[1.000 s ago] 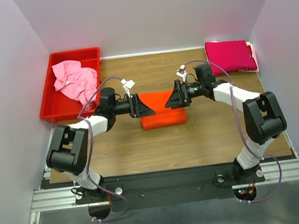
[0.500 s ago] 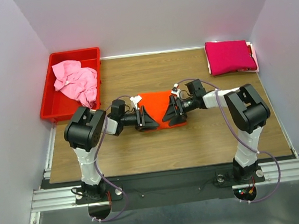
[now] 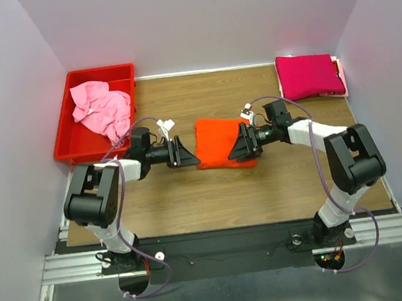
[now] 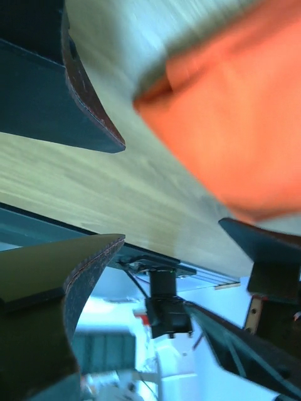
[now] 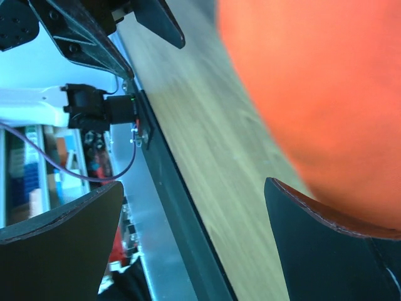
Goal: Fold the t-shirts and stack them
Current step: Fold the tshirt, then neatly place the folded tshirt to the corner
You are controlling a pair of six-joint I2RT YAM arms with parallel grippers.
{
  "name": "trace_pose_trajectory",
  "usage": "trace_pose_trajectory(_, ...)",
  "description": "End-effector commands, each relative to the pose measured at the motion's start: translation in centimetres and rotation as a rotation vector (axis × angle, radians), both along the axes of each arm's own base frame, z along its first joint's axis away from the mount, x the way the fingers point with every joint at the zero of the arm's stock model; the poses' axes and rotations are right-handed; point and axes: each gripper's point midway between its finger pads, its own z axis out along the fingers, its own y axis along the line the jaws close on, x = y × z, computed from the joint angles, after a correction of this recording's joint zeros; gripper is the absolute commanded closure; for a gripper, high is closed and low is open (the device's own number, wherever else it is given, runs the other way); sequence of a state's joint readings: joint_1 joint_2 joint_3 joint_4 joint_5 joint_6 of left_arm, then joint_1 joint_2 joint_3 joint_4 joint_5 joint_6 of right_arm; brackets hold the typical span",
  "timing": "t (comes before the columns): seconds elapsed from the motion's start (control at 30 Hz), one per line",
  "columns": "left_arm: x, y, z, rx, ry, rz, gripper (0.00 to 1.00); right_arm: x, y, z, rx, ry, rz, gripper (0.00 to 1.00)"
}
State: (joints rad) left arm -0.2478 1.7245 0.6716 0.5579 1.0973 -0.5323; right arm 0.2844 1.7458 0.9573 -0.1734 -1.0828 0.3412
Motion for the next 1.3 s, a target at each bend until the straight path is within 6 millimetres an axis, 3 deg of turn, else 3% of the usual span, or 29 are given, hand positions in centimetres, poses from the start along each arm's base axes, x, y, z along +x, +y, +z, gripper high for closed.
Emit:
trace_pose_trajectory(0.0, -0.6, -0.6, 5.0, -0.042, -0.215, -0.089, 0.36, -0.9, -0.2, 3.3, 0.035, -0.083, 0.038, 0.0)
trace_pose_trajectory(0.07, -0.3, -1.2, 5.9, -0.047, -0.244, -0.101, 0.36, -1.2, -0.4, 2.8, 0.026, -0.082, 0.041, 0.0)
trace_pose_trajectory(0.17, 0.7, -2.9, 6.9, -0.047, -0.291, -0.121, 0.37, -2.2, -0.9, 0.2, -0.006, -0.024, 0.044, 0.0)
trace_pose_trajectory(0.3, 2.0, -4.4, 5.9, -0.037, -0.29, -0.127, 0.39, -1.5, -2.4, -3.2, -0.058, 0.024, 0.011, 0.01)
trace_pose_trajectory(0.37, 3.1, -4.9, 3.7, -0.008, -0.266, -0.104, 0.4, -0.3, -4.1, -5.1, -0.079, 0.061, -0.033, 0.03)
trace_pose_trajectory(0.43, 3.8, -5.1, 2.4, -0.001, -0.235, -0.085, 0.42, 0.5, -5.2, -6.1, -0.096, 0.078, -0.054, 0.04)
trace_pose_trajectory(0.47, 4.2, -4.9, 0.7, 0.024, -0.188, -0.058, 0.44, 1.3, -5.9, -6.7, -0.111, 0.069, -0.053, 0.04)
trace_pose_trajectory(0.5, 4.5, -4.8, 0.5, 0.032, -0.184, -0.041, 0.47, 1.7, -6.2, -7.0, -0.124, 0.065, -0.055, 0.04)
trace_pose_trajectory(0.53, 4.5, -4.7, -1.1, 0.055, -0.153, -0.026, 0.5, 2.1, -6.4, -7.3, -0.147, 0.054, -0.057, 0.04)
trace_pose_trajectory(0.63, 5.1, -3.8, -4.2, 0.138, -0.099, 0.044, 0.58, 3.8, -6.3, -6.7, -0.142, 0.031, -0.052, 0.05)
trace_pose_trajectory(0.7, 5.1, -3.7, -4.5, 0.153, -0.112, 0.036, 0.59, 5.0, -6.2, -5.3, -0.135, -0.008, -0.055, 0.05)
trace_pose_trajectory(0.77, 5.2, -3.3, -3.5, 0.162, -0.15, 0.04, 0.59, 5.1, -6.1, -3.9, -0.133, -0.022, -0.054, 0.05)
trace_pose_trajectory(0.83, 5.8, -2.6, -0.8, 0.142, -0.229, 0.046, 0.57, 5.0, -6.2, -1.8, -0.122, -0.086, -0.044, 0.05)
trace_pose_trajectory(0.9, 6.5, -2.4, 1.5, 0.138, -0.303, 0.039, 0.47, 4.4, -6.5, -0.4, -0.121, -0.107, -0.04, 0.05)
trace_pose_trajectory(1.03, 7.0, -2.4, 6.5, 0.251, -0.599, 0.011, 0.4, 4.5, -8.2, 3.3, -0.139, -0.204, -0.11, 0.05)
trace_pose_trajectory(1.1, 7.3, -3.3, 8.2, 0.331, -0.753, -0.025, 0.39, 5.0, -9.2, 3.9, -0.173, -0.231, -0.157, 0.04)
trace_pose_trajectory(1.2, 6.2, -5.8, 8.5, 0.504, -0.963, -0.136, 0.4, 6.7, -11.4, 4.4, -0.262, -0.251, -0.302, 0.04)
trace_pose_trajectory(1.27, 6.5, -6.6, 8.2, 0.625, -1.069, -0.165, 0.41, 7.6, -12.6, 4.4, -0.281, -0.24, -0.371, 0.03)
